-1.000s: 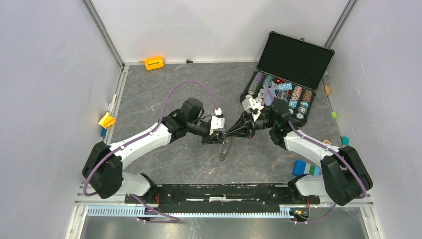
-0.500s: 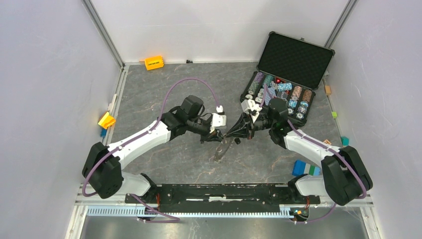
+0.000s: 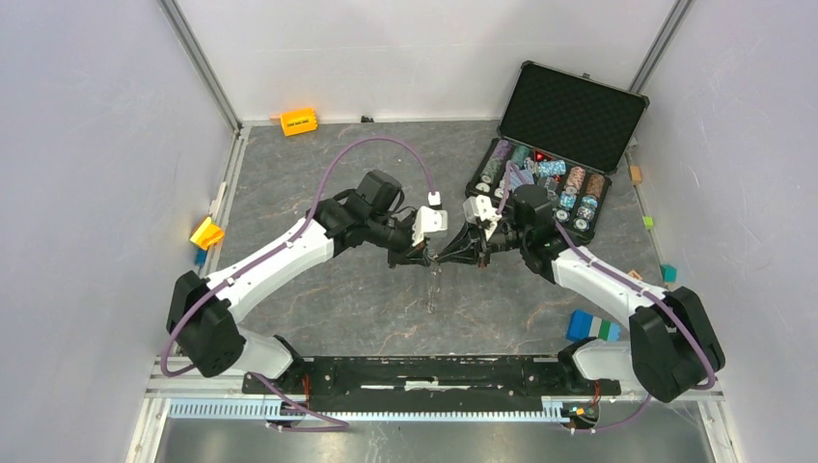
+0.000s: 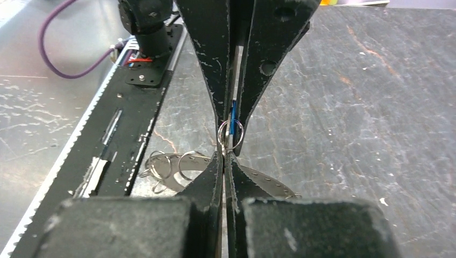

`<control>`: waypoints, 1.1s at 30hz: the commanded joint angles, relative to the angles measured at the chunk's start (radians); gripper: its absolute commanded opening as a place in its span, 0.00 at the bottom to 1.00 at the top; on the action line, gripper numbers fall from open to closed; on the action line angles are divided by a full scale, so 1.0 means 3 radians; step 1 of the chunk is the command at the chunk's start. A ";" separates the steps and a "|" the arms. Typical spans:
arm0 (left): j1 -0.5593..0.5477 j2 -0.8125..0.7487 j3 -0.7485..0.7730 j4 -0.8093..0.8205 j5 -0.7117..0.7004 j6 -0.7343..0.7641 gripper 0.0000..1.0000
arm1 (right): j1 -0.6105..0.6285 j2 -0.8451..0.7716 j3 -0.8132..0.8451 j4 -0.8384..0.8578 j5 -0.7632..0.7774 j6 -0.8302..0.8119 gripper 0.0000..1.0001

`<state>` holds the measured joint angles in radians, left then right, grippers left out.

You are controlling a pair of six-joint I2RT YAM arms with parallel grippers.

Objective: Put the keys on the keyring

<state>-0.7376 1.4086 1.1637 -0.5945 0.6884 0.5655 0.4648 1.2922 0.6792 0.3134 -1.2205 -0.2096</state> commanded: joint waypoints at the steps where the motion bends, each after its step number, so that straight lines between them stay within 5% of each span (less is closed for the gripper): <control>1: -0.0037 0.0081 0.0444 -0.0554 -0.0116 0.0006 0.02 | 0.0008 -0.0074 0.0169 -0.0394 0.0482 -0.0410 0.03; 7: -0.0037 0.0071 0.0487 -0.0697 -0.0527 0.0008 0.02 | 0.0021 -0.0104 0.0139 -0.0308 0.0656 -0.0317 0.11; 14: 0.0001 0.0074 0.0459 -0.0723 -0.1027 0.0196 0.02 | -0.0004 -0.0097 0.0159 -0.0400 0.0765 -0.0352 0.48; 26: 0.0419 0.0032 0.0150 -0.1005 -0.1408 0.0531 0.02 | -0.0119 -0.0121 0.0160 -0.0386 0.0710 -0.0304 0.54; 33: 0.0472 0.0157 0.0436 -0.1082 -0.1492 0.0555 0.02 | -0.0128 -0.0106 0.0170 -0.0370 0.0689 -0.0278 0.56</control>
<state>-0.6014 1.4506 1.2190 -0.9043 0.2649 0.6834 0.4309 1.2709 0.7013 0.1852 -1.0016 -0.3004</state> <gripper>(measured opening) 0.055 0.550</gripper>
